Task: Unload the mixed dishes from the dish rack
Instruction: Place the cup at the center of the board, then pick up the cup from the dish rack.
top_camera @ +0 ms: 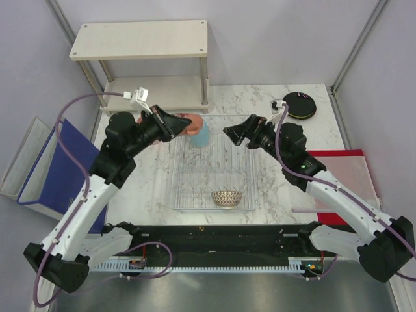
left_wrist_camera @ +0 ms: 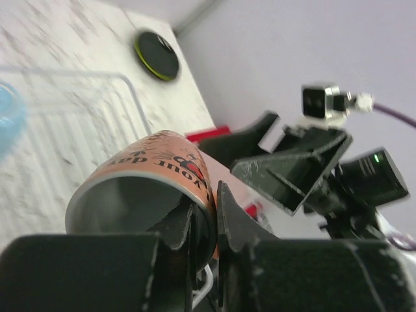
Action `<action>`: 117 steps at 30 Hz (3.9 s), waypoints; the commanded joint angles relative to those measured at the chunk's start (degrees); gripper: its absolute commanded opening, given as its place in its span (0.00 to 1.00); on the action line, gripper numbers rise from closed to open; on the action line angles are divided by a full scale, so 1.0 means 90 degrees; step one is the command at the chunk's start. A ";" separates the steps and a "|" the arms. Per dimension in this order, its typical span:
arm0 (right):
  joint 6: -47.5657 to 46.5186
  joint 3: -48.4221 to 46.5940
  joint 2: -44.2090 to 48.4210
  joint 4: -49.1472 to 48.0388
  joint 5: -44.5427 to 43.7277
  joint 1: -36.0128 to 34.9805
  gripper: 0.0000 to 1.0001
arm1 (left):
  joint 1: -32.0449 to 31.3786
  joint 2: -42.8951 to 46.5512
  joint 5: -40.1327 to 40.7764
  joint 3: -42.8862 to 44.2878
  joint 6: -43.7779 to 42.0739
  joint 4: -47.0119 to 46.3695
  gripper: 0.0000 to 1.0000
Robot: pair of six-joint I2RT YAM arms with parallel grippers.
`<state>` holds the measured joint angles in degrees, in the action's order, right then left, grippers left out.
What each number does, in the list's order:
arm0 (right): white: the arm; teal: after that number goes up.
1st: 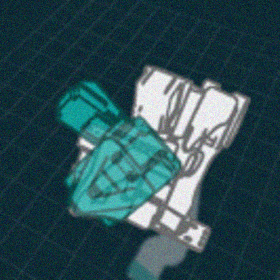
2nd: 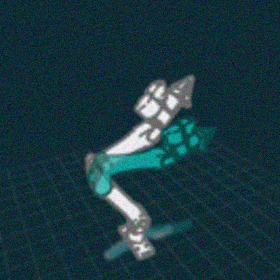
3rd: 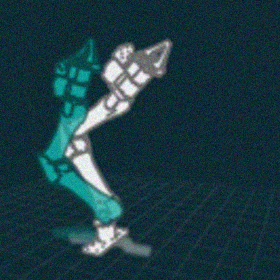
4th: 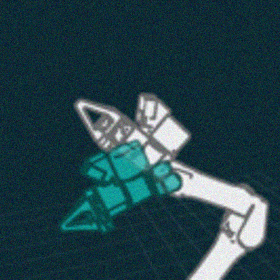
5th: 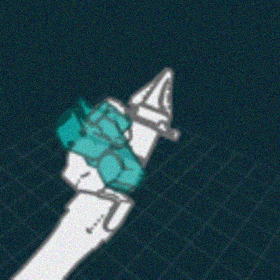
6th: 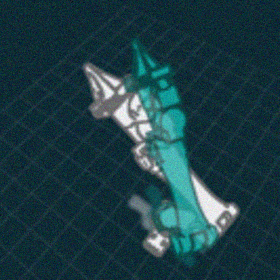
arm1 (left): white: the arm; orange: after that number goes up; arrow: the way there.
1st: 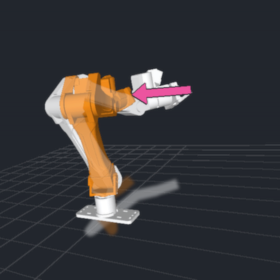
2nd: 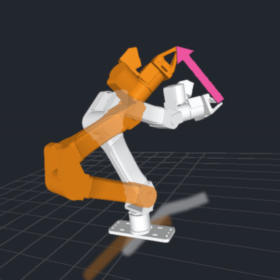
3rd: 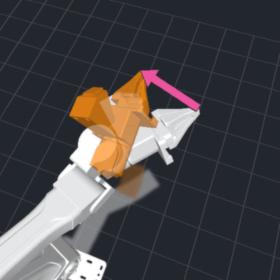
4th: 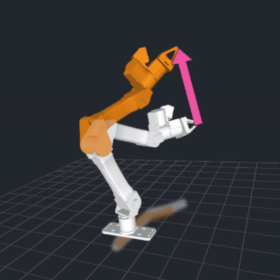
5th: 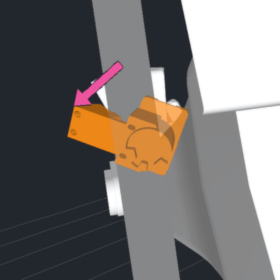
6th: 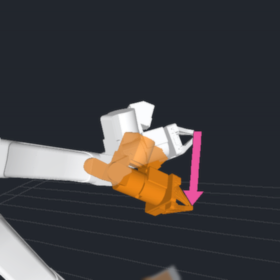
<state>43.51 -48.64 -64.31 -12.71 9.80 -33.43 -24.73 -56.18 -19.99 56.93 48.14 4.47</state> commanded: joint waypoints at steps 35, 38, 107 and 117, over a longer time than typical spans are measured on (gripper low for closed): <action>-0.1670 0.0688 0.1072 0.2926 -0.2036 -0.0006 0.98 | 0.2474 -0.4762 0.3686 0.2757 -0.2087 0.4289 0.02; -0.1670 0.0678 0.0984 0.2906 -0.2037 0.0004 0.98 | 0.2513 -0.4939 0.3617 0.2698 -0.2107 0.4230 0.02; -0.3887 -0.4253 -0.5295 0.1461 -0.1128 -0.0602 0.98 | -0.0016 0.1125 0.3208 0.0072 -0.1990 0.3478 0.77; -0.3799 -0.4858 -0.6085 0.1168 -0.0709 -0.0641 0.98 | -0.0026 0.1067 0.3110 -0.0182 -0.1989 0.3205 0.77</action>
<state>10.17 -88.20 -115.11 0.21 0.91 -38.89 -24.62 -46.44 8.40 55.61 31.16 36.73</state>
